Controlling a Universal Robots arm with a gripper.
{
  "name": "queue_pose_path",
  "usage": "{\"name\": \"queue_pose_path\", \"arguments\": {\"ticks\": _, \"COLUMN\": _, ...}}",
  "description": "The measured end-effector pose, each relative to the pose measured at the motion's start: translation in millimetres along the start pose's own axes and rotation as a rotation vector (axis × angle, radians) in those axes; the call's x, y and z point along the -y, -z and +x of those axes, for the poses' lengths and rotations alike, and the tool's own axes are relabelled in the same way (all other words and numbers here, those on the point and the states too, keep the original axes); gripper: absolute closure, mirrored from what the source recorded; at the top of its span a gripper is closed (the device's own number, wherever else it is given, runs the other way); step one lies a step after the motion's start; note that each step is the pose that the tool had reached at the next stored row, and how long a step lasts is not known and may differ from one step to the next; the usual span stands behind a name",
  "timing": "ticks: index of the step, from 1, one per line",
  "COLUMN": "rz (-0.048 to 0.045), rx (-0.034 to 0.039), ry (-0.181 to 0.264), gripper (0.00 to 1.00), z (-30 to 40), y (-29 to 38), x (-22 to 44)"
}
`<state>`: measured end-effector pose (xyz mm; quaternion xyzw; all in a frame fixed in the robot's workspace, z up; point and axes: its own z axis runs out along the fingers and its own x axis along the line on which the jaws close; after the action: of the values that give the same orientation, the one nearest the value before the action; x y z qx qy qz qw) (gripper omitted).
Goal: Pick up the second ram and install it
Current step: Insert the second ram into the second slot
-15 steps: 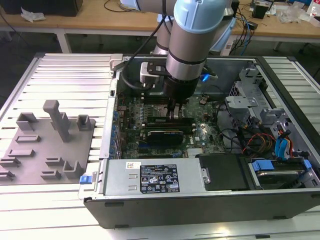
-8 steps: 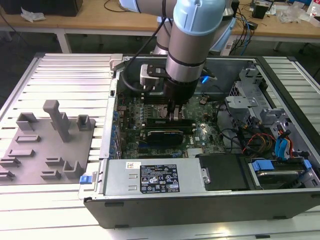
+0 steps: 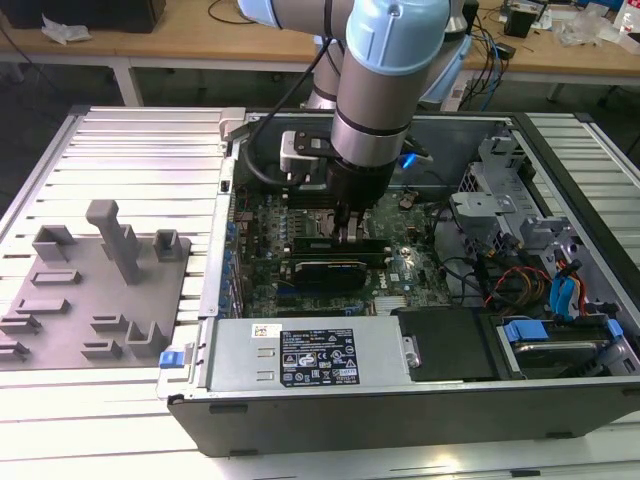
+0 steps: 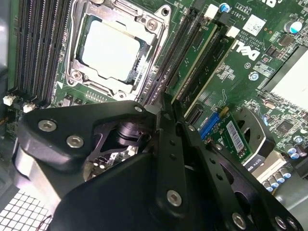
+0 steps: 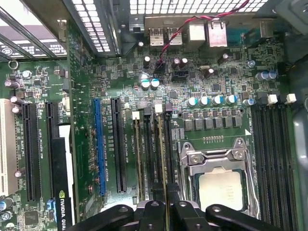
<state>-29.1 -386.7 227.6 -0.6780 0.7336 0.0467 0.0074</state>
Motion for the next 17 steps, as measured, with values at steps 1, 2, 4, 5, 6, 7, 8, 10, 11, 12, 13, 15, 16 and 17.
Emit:
{"name": "queue_pose_path", "arguments": {"ticks": 1, "rz": 0.0000, "rx": -0.0001, "ry": 0.000, "gripper": 0.86, "z": 0.0, "y": 0.0, "x": 0.0}}
{"name": "queue_pose_path", "arguments": {"ticks": 2, "rz": 0.0001, "rx": 0.0001, "ry": 0.000, "gripper": 0.86, "z": 0.0, "y": -0.1, "x": 0.0}}
{"name": "queue_pose_path", "arguments": {"ticks": 4, "rz": 0.0001, "rx": -0.0001, "ry": 0.000, "gripper": 0.86, "z": 0.0, "y": -0.8, "x": 0.1}}
{"name": "queue_pose_path", "arguments": {"ticks": 5, "rz": -0.0001, "rx": -0.0006, "ry": 0.000, "gripper": 0.86, "z": 0.1, "y": -1.2, "x": 0.3}}
{"name": "queue_pose_path", "arguments": {"ticks": 6, "rz": -0.0002, "rx": -0.0007, "ry": 0.000, "gripper": 0.86, "z": 0.1, "y": -1.4, "x": 0.6}}
{"name": "queue_pose_path", "arguments": {"ticks": 7, "rz": -0.0002, "rx": -0.0007, "ry": 0.000, "gripper": 0.86, "z": 0.1, "y": -1.8, "x": 0.9}}
{"name": "queue_pose_path", "arguments": {"ticks": 8, "rz": 0.0000, "rx": -0.0005, "ry": 0.000, "gripper": 0.86, "z": 0.0, "y": -2.3, "x": 1.3}}
{"name": "queue_pose_path", "arguments": {"ticks": 10, "rz": 0.0000, "rx": -0.0007, "ry": 0.000, "gripper": 0.86, "z": 0.1, "y": -3.3, "x": 1.6}}
{"name": "queue_pose_path", "arguments": {"ticks": 11, "rz": 0.0001, "rx": -0.0006, "ry": 0.000, "gripper": 0.86, "z": 0.2, "y": -3.9, "x": 1.6}}
{"name": "queue_pose_path", "arguments": {"ticks": 12, "rz": 0.0001, "rx": -0.0007, "ry": 0.000, "gripper": 0.86, "z": 0.2, "y": -4.5, "x": 1.6}}
{"name": "queue_pose_path", "arguments": {"ticks": 13, "rz": 0.0001, "rx": -0.0008, "ry": 0.000, "gripper": 0.86, "z": 0.3, "y": -4.9, "x": 1.7}}
{"name": "queue_pose_path", "arguments": {"ticks": 15, "rz": 0.0000, "rx": -0.0008, "ry": 0.000, "gripper": 0.86, "z": 0.3, "y": -5.3, "x": 1.7}}
{"name": "queue_pose_path", "arguments": {"ticks": 16, "rz": 0.0001, "rx": -0.0006, "ry": 0.000, "gripper": 0.86, "z": 0.3, "y": -5.5, "x": 1.7}}
{"name": "queue_pose_path", "arguments": {"ticks": 17, "rz": 0.0000, "rx": -0.0005, "ry": 0.000, "gripper": 0.86, "z": 0.3, "y": -5.5, "x": 1.7}}
